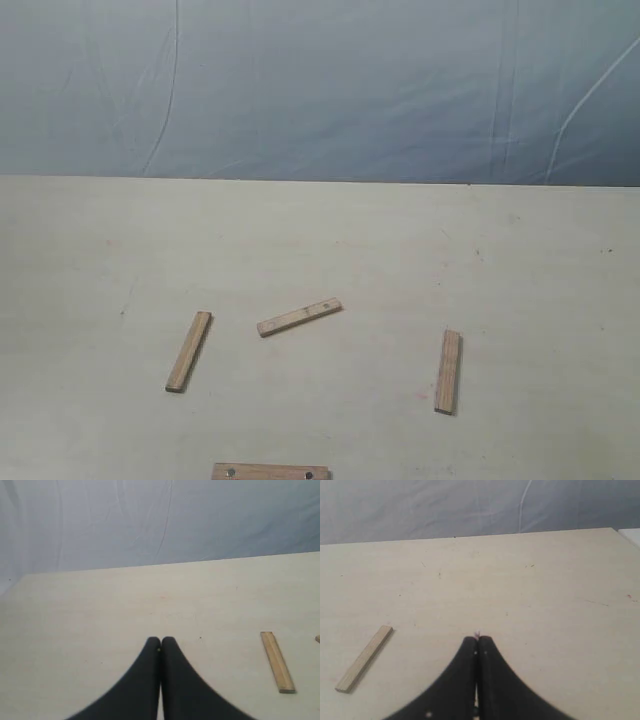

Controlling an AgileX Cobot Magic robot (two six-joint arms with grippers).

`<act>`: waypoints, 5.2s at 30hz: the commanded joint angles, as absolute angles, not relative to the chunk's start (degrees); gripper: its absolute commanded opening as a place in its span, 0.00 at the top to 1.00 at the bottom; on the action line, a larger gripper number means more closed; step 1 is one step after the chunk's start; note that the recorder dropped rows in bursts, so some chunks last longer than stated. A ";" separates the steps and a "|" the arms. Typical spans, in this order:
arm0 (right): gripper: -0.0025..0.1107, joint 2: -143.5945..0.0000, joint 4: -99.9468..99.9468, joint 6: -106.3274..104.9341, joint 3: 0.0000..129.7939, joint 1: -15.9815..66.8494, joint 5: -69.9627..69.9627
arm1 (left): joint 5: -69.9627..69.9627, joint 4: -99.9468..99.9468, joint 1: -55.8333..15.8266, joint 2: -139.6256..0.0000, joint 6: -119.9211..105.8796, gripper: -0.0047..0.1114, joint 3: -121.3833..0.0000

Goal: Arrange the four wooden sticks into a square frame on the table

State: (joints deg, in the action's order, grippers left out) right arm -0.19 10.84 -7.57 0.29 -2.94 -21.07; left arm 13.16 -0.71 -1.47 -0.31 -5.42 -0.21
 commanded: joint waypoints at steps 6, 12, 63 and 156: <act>0.99 0.00 11.03 -7.56 0.00 -3.42 -20.78 | -3.69 -5.09 -1.84 0.00 -4.93 0.96 0.00; 0.99 0.00 11.03 -7.56 0.00 -3.42 -20.90 | -19.35 -15.59 -1.84 0.00 29.02 0.96 0.00; 0.99 0.00 10.87 -7.56 0.00 -3.42 -20.78 | 24.70 -3.72 -21.85 -110.96 11.98 0.45 -61.31; 0.99 0.00 11.03 -7.56 0.00 -3.42 -20.80 | 44.08 11.28 -34.60 -116.37 40.51 0.96 -78.79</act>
